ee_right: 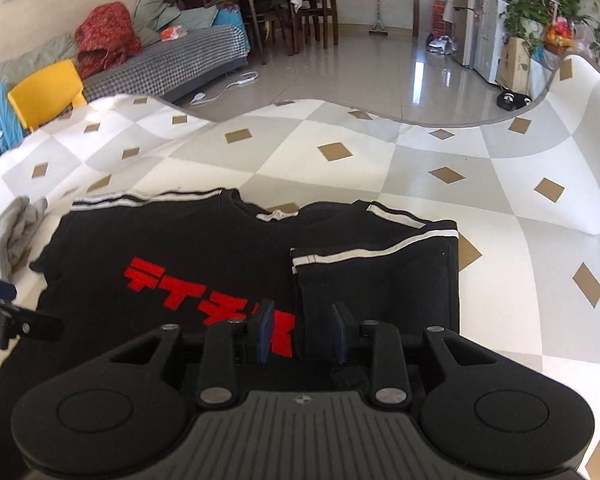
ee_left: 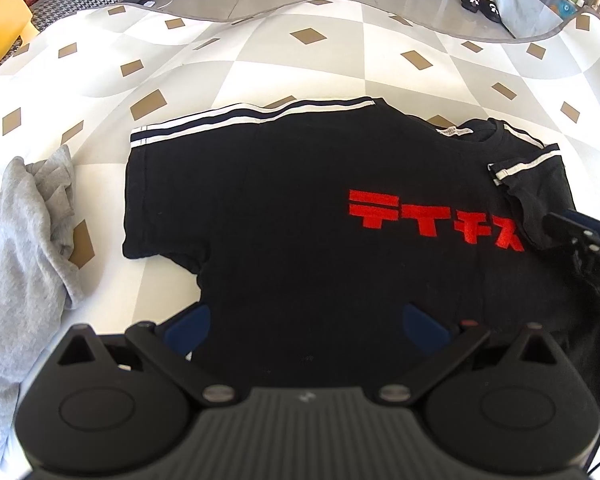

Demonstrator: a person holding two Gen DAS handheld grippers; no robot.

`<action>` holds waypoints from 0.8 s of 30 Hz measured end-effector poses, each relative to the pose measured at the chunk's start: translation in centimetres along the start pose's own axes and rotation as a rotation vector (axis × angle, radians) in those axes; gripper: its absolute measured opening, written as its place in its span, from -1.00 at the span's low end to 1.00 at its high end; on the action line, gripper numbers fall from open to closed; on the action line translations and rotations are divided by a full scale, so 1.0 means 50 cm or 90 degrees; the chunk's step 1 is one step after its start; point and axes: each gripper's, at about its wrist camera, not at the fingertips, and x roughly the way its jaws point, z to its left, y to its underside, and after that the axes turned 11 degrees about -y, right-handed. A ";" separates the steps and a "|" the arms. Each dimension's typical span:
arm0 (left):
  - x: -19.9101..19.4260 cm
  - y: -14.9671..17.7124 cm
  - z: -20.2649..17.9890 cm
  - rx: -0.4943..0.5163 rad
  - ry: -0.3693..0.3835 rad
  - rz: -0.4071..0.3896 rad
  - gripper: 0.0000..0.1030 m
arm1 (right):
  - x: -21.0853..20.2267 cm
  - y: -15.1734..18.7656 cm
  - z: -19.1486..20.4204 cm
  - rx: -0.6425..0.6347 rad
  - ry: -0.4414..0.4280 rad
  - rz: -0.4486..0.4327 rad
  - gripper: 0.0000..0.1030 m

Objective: Fold clothes
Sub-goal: 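Lift the side edge with the right gripper and fold it over the shirt body, then lay the folded side flat and open the right gripper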

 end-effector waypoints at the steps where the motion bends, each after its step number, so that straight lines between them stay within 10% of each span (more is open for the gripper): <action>1: 0.001 -0.001 0.003 -0.004 -0.001 0.000 1.00 | -0.006 -0.005 -0.008 0.020 0.011 -0.011 -0.44; 11: 0.022 -0.009 0.032 -0.035 -0.012 0.022 1.00 | 0.028 0.022 -0.050 0.090 0.073 0.097 -0.44; 24: 0.018 -0.009 0.024 -0.024 -0.013 0.018 1.00 | -0.014 0.031 -0.089 0.205 -0.018 0.154 -0.39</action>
